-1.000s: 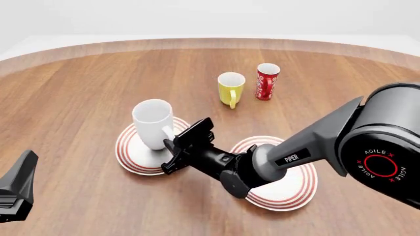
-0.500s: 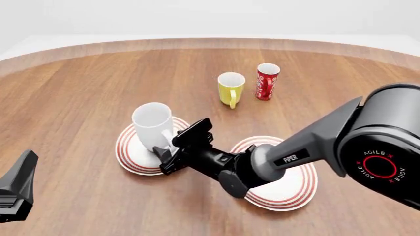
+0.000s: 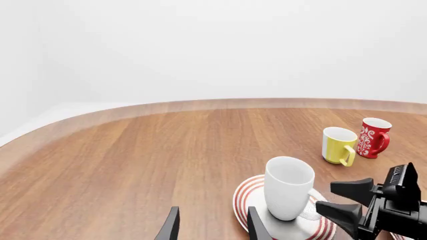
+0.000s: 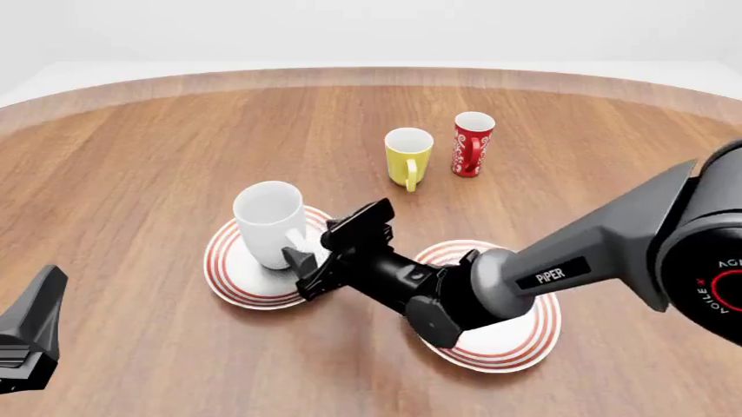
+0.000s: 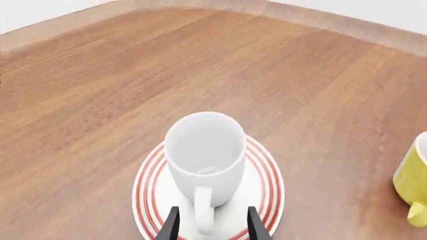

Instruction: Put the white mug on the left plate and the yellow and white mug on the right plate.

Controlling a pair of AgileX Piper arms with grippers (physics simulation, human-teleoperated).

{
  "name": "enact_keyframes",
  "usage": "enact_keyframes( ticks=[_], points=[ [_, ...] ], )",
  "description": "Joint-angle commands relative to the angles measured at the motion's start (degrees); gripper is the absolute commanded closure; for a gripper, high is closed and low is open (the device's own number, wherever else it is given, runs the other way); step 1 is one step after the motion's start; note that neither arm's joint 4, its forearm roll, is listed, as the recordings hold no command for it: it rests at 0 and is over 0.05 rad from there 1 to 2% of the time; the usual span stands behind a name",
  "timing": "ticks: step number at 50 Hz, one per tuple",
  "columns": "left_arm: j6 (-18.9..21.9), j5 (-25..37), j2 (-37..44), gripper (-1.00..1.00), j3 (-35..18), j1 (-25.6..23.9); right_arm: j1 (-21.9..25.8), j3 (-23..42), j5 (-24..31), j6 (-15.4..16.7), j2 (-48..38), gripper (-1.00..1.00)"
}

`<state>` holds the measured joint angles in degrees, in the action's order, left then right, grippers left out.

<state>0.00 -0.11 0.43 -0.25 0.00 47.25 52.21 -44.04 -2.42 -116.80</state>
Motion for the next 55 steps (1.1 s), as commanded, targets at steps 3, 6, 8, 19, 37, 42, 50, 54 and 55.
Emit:
enact_keyframes(
  ticks=[3, 6, 8, 19, 37, 42, 50, 54, 55],
  points=[
    [0.00, 0.00, 0.00, -1.00, 0.00, 0.00, -1.60, -4.85, -2.09, 0.12, 4.48, -1.00],
    [0.00, 0.00, 0.00, -1.00, 0.00, 0.00, -2.31, -6.04, -2.56, 0.40, 5.66, -1.00],
    [0.00, 0.00, 0.00, -1.00, 0.00, 0.00, -2.80, -7.01, -2.86, 0.59, 6.68, -1.00],
    [0.00, 0.00, 0.00, -1.00, 0.00, 0.00, -4.42, -9.75, -3.65, 1.28, 9.75, -1.00],
    [0.00, 0.00, 0.00, -1.00, 0.00, 0.00, -9.42, -12.15, -5.58, 3.71, 12.56, -1.00],
    [0.00, 0.00, 0.00, -1.00, 0.00, 0.00, -10.87, -12.15, -5.60, 3.76, 12.72, -1.00],
    [0.00, 0.00, 0.00, -1.00, 0.00, 0.00, -14.88, -11.57, -6.14, 3.84, 12.34, -1.00],
    [0.00, 0.00, 0.00, -1.00, 0.00, 0.00, -15.77, -10.96, -6.02, 4.27, 11.86, -1.00],
    [0.00, 0.00, 0.00, -1.00, 0.00, 0.00, -15.82, -10.86, -5.97, 4.21, 11.77, -1.00]
  ],
)
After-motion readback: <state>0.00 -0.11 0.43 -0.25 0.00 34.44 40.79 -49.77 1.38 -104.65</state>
